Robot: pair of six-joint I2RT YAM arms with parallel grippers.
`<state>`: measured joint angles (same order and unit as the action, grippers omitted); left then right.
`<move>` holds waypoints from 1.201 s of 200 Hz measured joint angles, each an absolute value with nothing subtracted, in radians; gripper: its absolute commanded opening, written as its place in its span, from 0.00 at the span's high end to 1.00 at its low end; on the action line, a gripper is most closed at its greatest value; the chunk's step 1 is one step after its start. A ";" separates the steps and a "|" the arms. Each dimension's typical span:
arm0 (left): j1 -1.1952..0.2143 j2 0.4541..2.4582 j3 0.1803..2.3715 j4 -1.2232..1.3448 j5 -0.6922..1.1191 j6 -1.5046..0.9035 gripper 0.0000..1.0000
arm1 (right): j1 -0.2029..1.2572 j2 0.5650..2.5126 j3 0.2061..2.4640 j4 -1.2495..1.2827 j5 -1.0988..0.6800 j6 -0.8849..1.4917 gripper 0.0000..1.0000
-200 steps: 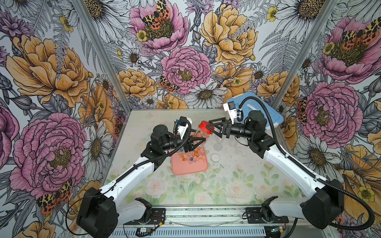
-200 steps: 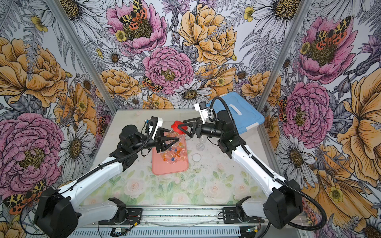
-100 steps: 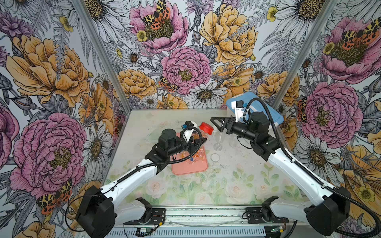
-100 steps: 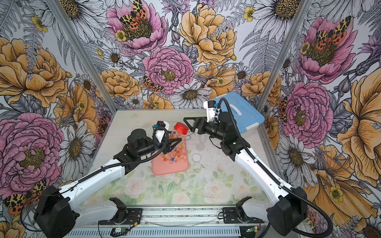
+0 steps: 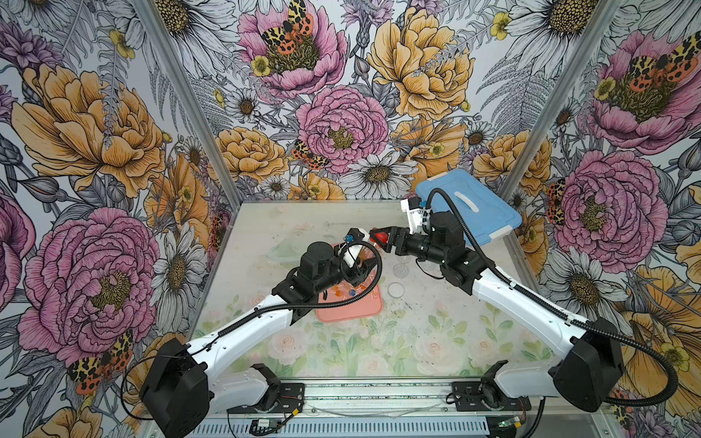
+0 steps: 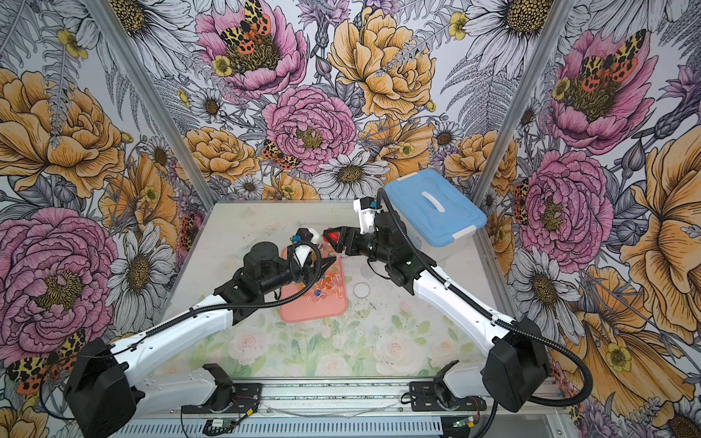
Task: Pour the candies out of the jar
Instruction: Unscrew the lid from the jar.
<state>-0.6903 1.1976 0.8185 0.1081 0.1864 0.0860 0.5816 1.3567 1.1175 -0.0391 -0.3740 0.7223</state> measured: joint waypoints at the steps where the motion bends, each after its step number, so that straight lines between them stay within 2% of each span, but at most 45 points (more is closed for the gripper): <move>1: -0.690 1.198 0.818 0.108 0.186 0.086 1.00 | 0.582 1.357 1.118 -0.039 -0.374 0.724 0.30; 42: -0.677 1.200 0.819 0.109 0.205 0.085 1.00 | 0.577 1.357 1.118 -0.033 -0.408 0.727 0.47; 57: -0.642 1.198 0.819 0.114 0.286 0.068 1.00 | 0.564 1.358 1.118 -0.018 -0.462 0.706 0.48; 90: -0.535 1.188 0.819 0.174 0.582 -0.030 1.00 | 0.529 1.358 1.117 0.081 -0.661 0.662 0.48; 123: -0.514 1.179 0.819 0.225 0.702 -0.085 1.00 | 0.495 1.340 1.102 0.169 -0.794 0.670 0.48; 193: -0.514 1.180 0.819 0.236 0.728 -0.107 1.00 | 0.413 1.330 1.065 0.351 -0.899 0.796 0.48; 240: -0.514 1.179 0.793 0.241 0.642 -0.106 1.00 | 0.367 1.303 1.041 0.306 -0.838 0.773 0.49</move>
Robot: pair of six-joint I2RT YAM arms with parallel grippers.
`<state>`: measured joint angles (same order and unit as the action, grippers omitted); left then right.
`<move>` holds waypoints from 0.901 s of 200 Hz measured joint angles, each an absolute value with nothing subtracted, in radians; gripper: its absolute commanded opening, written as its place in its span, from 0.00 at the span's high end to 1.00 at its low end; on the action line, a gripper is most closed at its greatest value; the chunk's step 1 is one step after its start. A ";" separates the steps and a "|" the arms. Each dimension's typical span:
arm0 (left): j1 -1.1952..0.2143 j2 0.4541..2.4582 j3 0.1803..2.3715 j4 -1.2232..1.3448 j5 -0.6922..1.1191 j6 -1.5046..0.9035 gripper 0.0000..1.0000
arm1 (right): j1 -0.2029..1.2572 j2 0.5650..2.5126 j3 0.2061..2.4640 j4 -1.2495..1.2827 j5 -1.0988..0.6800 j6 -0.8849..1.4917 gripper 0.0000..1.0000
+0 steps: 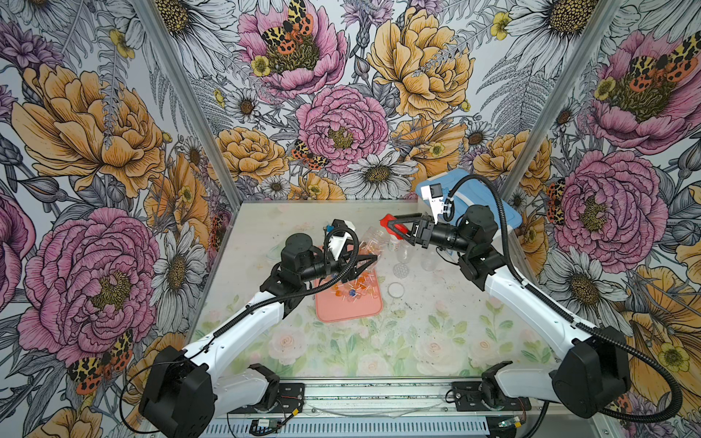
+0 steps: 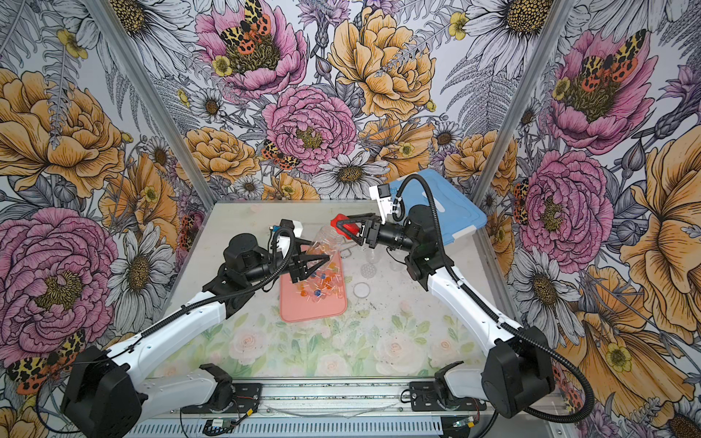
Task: Pour the candies out of the jar
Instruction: Unscrew the lid from the jar, then place the lid at the center of the board.
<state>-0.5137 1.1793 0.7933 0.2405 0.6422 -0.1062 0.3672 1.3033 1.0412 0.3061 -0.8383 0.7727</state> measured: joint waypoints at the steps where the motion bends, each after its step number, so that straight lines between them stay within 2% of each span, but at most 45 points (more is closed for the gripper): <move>1: -0.514 1.179 0.790 0.241 0.638 -0.106 1.00 | 0.364 1.300 1.039 0.300 -0.832 0.767 0.49; 53: -0.514 1.115 0.673 0.234 0.414 -0.106 1.00 | 0.341 1.196 0.874 0.056 -0.493 0.595 0.49; 105: -0.537 1.052 0.620 0.234 0.190 -0.089 1.00 | 0.371 1.139 0.620 -0.035 -0.216 0.551 0.49; 180: -0.574 1.055 0.614 0.213 0.093 -0.072 1.00 | 0.511 1.223 0.496 -0.003 0.100 0.529 0.47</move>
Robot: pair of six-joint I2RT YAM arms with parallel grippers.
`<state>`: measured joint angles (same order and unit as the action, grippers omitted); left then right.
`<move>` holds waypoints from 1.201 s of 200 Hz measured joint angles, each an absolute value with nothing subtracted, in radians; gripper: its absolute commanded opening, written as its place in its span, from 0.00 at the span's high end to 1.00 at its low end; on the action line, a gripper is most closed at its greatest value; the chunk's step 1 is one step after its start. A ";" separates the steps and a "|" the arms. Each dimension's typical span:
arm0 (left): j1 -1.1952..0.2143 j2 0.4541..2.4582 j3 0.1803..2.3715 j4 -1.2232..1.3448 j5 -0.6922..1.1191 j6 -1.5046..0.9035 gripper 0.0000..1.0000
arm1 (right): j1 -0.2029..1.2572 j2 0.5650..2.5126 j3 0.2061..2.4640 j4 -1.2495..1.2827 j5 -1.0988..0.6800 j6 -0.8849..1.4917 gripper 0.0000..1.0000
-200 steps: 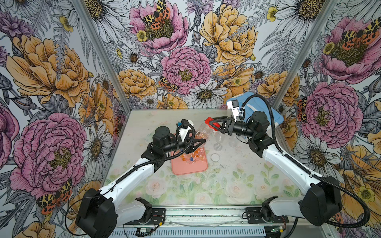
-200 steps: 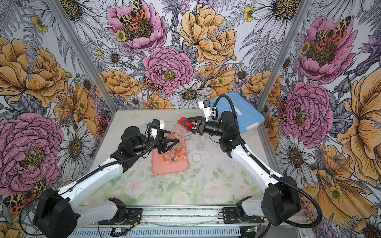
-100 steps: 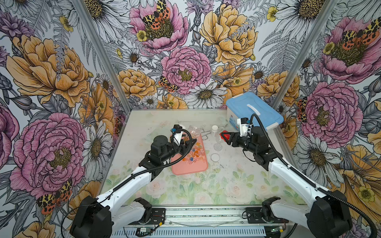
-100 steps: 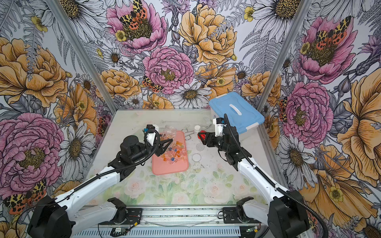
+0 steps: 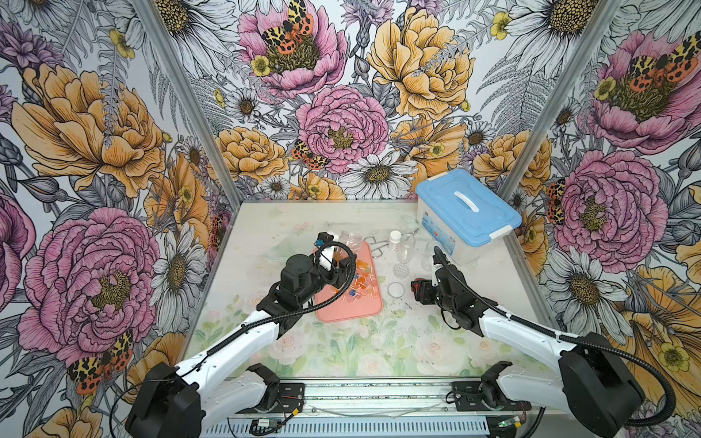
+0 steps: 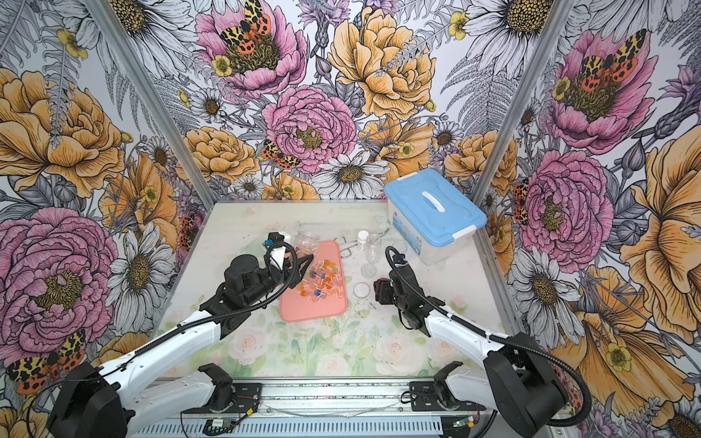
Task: Pour the candies out of the jar
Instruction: 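Place the lid at the center of the board, then pour the candies out of the jar onto the tray.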
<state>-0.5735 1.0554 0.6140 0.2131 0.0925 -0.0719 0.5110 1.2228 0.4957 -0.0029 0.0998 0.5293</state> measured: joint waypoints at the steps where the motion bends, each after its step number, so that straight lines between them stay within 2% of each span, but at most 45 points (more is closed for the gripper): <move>1: -0.574 1.055 0.614 0.213 0.093 -0.072 1.00 | 0.511 1.224 0.495 -0.002 0.103 0.529 0.47; 52: -0.581 1.055 0.614 0.195 0.070 -0.071 1.00 | 0.518 1.317 0.445 0.080 0.198 0.549 0.45; 70: -0.581 1.055 0.614 0.189 0.066 -0.071 1.00 | 0.519 1.356 0.441 0.112 0.207 0.559 0.41; 90: -0.581 1.055 0.614 0.181 0.062 -0.069 1.00 | 0.521 1.380 0.441 0.135 0.206 0.565 0.30; 124: -0.585 1.055 0.614 0.152 0.054 -0.069 1.00 | 0.521 1.351 0.442 0.150 0.202 0.574 0.01; 177: -0.592 1.035 0.614 0.026 0.051 -0.097 1.00 | 0.465 1.232 0.562 0.119 0.187 0.568 0.01; 240: -0.620 0.993 0.614 -0.226 0.060 -0.250 1.00 | 0.424 1.240 0.614 0.235 0.180 0.588 0.01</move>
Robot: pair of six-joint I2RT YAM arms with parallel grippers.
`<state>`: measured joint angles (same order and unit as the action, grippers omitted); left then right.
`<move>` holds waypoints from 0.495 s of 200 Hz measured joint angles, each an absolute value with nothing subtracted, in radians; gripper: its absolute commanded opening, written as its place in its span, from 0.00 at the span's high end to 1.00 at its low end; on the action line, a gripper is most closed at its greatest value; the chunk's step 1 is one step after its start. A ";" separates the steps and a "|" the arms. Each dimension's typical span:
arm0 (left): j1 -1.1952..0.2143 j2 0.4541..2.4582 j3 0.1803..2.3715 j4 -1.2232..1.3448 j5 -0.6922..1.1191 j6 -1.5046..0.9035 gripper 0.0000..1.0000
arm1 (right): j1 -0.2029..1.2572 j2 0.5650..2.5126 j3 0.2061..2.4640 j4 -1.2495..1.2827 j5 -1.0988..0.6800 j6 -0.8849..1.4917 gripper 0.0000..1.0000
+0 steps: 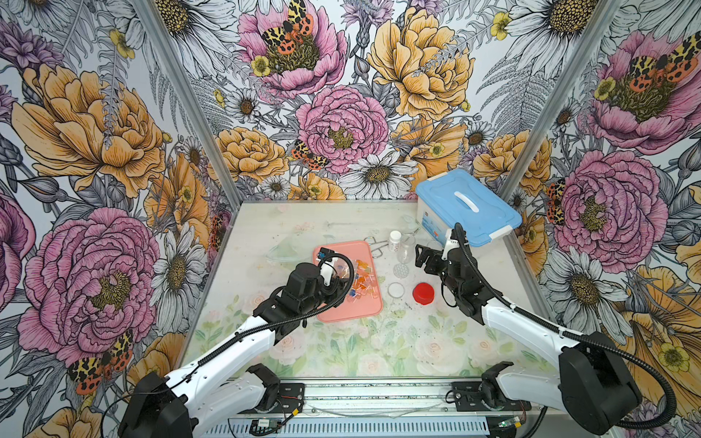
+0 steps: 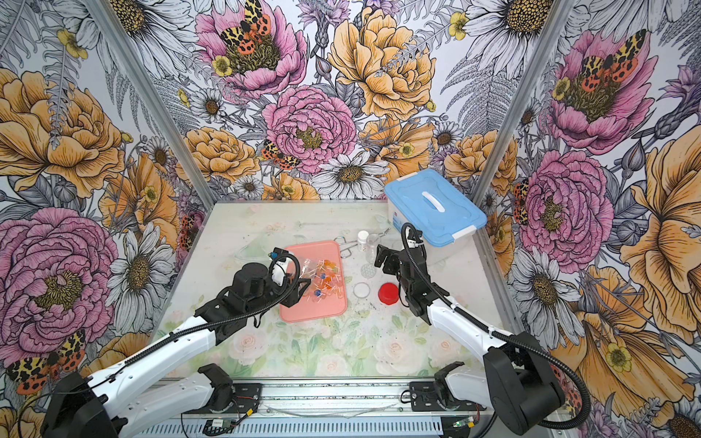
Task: Pour the candies out of the jar
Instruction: 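Pour the candies out of the jar onto the tray.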
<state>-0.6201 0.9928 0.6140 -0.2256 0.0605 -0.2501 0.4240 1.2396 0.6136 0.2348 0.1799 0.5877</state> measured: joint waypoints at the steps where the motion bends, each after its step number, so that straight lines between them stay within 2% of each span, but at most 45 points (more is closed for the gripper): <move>1: -0.620 0.994 0.614 -0.231 0.060 -0.253 1.00 | 0.424 1.240 0.614 0.236 0.179 0.588 0.01; 46: -0.620 1.152 0.664 -0.426 0.097 -0.319 1.00 | 0.424 1.252 0.612 0.255 0.164 0.611 0.01; 99: -0.620 1.391 0.870 -0.678 0.178 -0.342 1.00 | 0.413 1.195 0.570 0.268 0.165 0.621 0.01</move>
